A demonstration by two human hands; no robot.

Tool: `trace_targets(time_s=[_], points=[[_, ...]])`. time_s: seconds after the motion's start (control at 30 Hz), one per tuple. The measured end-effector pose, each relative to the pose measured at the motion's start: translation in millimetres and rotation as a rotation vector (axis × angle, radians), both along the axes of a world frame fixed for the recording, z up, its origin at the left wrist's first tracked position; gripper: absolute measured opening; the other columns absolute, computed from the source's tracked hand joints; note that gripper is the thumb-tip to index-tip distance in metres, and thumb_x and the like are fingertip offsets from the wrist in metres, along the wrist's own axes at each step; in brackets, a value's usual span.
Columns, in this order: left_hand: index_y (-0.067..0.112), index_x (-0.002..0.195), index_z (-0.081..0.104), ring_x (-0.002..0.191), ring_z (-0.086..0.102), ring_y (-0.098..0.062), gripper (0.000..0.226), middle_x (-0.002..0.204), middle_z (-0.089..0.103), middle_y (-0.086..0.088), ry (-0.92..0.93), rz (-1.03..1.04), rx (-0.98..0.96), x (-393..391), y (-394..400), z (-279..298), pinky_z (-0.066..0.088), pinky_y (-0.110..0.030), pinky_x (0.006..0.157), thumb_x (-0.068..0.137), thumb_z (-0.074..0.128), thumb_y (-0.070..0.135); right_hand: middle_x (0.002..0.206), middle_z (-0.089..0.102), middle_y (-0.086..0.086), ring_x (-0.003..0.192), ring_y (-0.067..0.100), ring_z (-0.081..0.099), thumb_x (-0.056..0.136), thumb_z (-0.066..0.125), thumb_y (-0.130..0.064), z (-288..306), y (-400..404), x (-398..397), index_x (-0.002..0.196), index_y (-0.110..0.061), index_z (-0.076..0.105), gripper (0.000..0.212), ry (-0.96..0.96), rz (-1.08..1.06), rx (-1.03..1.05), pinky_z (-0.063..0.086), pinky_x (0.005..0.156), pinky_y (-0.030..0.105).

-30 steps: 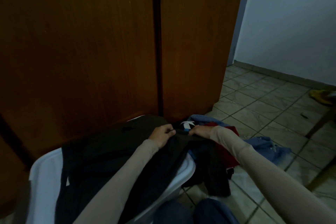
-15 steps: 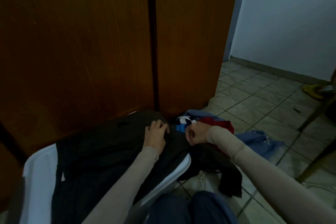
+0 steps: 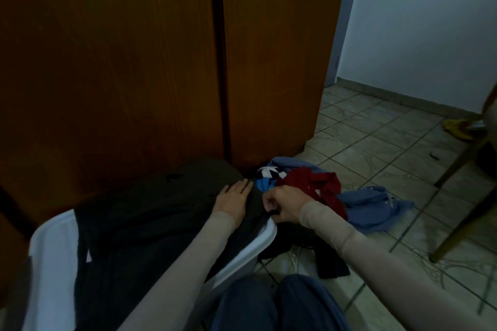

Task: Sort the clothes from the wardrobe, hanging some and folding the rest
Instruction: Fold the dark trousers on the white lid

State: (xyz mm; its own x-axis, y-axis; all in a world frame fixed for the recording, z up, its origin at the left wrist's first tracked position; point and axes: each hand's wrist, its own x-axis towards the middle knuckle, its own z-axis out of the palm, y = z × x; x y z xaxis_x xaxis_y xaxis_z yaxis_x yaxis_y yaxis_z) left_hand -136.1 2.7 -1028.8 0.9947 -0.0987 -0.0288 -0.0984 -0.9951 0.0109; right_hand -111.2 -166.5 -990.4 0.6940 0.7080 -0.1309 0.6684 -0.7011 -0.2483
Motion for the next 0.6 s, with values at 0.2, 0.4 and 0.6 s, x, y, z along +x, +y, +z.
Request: trace_targets(time_s=[0.2,0.4,0.6], points=[[0.020,0.150,-0.006,0.146,-0.002,-0.012,0.067,0.159,-0.008,0.002,0.084,-0.001,-0.003,-1.7,4.0,-2.2,0.001,-0.033,0.117,0.097,0.033,0.011,0.083,0.057,-0.008,0.084,0.011,0.059,0.078,0.065,-0.008,1.6,-3.1,-3.7,0.089,-0.016,0.064,0.014,0.006,-0.015,-0.004,0.045,0.075,0.021],[0.017,0.149,-0.011,0.145,-0.008,-0.011,0.066,0.158,-0.012,0.002,0.044,0.010,0.031,-12.1,3.8,-5.7,-0.004,-0.034,0.117,0.098,0.030,0.009,0.083,0.063,-0.002,0.081,0.007,0.056,0.080,0.055,0.001,1.9,-9.5,2.4,0.073,-0.022,0.064,0.025,0.226,0.001,-0.183,0.045,0.075,0.019],[0.019,0.150,-0.008,0.144,-0.012,-0.009,0.055,0.158,-0.012,0.003,-0.073,0.158,-0.103,-54.8,46.3,-9.4,-0.009,-0.037,0.116,0.103,0.017,0.033,0.114,0.051,0.000,0.105,0.015,0.052,0.089,0.051,-0.007,8.0,14.5,2.8,0.098,-0.022,0.058,0.019,0.030,-0.103,0.064,0.043,0.091,0.026]])
